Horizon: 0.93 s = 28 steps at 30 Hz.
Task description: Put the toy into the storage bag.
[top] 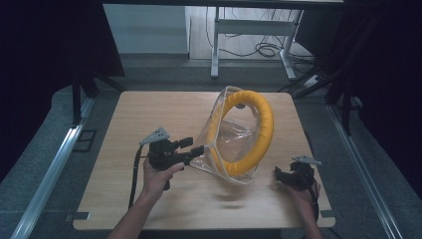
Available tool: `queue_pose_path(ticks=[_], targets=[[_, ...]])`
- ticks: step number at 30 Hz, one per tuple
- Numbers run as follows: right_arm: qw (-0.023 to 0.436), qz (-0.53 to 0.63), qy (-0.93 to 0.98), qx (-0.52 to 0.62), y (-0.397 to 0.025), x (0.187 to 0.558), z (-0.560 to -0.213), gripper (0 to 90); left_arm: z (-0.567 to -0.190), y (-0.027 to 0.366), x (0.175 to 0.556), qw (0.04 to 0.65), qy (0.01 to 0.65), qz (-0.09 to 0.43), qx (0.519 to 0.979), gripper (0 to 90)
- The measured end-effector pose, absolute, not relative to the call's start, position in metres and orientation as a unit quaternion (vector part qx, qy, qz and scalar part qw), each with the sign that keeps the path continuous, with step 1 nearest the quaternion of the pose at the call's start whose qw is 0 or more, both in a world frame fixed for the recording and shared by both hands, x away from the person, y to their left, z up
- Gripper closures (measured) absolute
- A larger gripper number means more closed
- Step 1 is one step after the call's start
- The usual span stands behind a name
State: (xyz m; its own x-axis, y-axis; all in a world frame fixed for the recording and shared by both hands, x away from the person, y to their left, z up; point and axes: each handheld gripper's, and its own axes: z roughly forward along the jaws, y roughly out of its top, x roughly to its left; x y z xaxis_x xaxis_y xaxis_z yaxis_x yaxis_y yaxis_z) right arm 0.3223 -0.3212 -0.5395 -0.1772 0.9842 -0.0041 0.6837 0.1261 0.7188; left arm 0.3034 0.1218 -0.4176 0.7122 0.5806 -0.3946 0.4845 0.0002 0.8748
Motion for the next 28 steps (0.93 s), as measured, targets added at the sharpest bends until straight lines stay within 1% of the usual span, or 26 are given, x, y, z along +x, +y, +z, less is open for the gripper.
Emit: queue_pose_path(ticks=[6, 10, 14, 28], targets=[[0.252, 0.299, 0.706, 0.591, -0.321, 0.322, -0.540, 15.1, -0.431, 0.135, 0.297, 0.582, 0.389, 0.050, 0.712, 36.0], [0.252, 0.299, 0.705, 0.591, -0.321, 0.322, -0.539, 15.1, -0.442, 0.145, 0.293, 0.578, 0.395, 0.038, 0.713, 35.9], [0.252, 0.299, 0.705, 0.591, -0.321, 0.322, -0.539, 15.1, -0.451, 0.154, 0.289, 0.573, 0.404, 0.042, 0.712, 35.9], [0.252, 0.299, 0.706, 0.591, -0.321, 0.322, -0.540, 15.1, -0.461, 0.167, 0.287, 0.561, 0.421, 0.043, 0.712, 35.3]])
